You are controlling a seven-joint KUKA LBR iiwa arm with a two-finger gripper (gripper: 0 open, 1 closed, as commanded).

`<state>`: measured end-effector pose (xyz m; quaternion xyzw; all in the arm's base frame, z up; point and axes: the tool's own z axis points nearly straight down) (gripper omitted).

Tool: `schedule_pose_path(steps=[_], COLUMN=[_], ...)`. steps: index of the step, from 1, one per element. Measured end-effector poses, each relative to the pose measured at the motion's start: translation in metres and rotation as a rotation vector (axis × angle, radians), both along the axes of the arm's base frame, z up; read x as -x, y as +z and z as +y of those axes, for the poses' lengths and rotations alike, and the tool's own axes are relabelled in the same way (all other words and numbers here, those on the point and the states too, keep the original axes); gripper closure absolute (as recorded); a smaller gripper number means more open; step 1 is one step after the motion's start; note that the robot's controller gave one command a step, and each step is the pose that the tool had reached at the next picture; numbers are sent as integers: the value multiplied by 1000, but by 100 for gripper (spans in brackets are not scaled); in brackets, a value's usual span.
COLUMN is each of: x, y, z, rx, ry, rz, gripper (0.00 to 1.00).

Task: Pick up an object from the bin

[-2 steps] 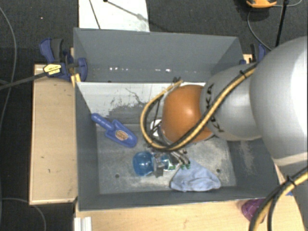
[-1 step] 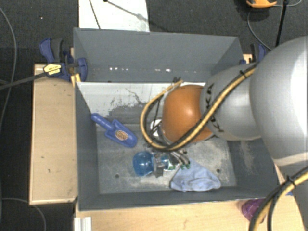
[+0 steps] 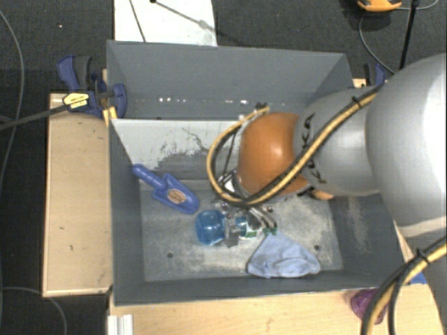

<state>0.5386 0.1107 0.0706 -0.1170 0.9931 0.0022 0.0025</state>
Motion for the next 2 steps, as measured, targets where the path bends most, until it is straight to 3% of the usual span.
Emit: schedule_pose_path(steps=[1,2], x=[-21,-8], y=[0,203], z=[-1,5], rx=[0,1], ry=[-29,477], rz=[-2,-1], gripper=[100,100])
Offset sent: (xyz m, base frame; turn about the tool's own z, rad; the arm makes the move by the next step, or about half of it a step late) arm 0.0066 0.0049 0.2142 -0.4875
